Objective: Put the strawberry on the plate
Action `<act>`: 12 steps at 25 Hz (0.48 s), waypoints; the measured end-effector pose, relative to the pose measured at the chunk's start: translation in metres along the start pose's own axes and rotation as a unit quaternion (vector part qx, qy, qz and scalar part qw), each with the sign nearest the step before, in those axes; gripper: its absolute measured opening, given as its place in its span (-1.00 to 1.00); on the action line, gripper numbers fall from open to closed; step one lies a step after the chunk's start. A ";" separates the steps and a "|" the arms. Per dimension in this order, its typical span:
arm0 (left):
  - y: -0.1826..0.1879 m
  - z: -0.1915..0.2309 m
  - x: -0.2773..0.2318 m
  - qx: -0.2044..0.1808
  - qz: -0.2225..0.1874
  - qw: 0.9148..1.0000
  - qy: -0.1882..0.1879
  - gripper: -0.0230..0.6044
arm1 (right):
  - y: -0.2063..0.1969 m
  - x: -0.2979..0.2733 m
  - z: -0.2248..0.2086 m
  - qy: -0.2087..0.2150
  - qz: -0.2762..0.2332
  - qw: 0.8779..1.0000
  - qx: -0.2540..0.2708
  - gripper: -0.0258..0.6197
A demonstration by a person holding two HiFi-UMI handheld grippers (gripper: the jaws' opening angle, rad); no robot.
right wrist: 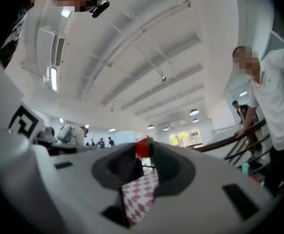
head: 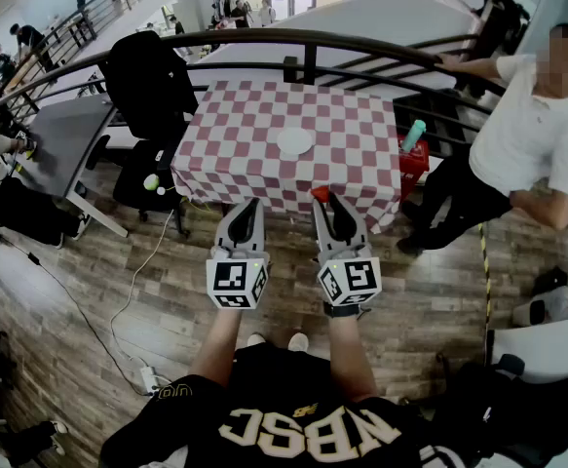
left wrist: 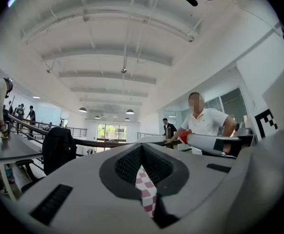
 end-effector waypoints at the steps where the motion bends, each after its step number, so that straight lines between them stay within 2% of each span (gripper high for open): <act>1: 0.002 -0.003 -0.001 0.000 -0.001 1.000 0.001 -0.89 | 0.005 -0.001 0.000 0.001 -0.002 1.000 0.001 -0.54; 8: 0.006 -0.012 0.004 -0.002 -0.014 1.000 0.016 -0.89 | 0.011 0.002 -0.005 0.012 -0.002 1.000 -0.001 -0.54; 12: -0.001 -0.013 0.004 -0.005 -0.005 1.000 0.004 -0.89 | -0.003 0.001 -0.011 0.007 0.006 1.000 -0.015 -0.55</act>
Point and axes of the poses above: the fingertips, and each gripper's own axes: x backward along the fingers, z to its left, y out of its top, the point moved 2 cm from there along x, backward along the fingers, and after that the axes turned 8 degrees about -z, right-handed, at the moved point
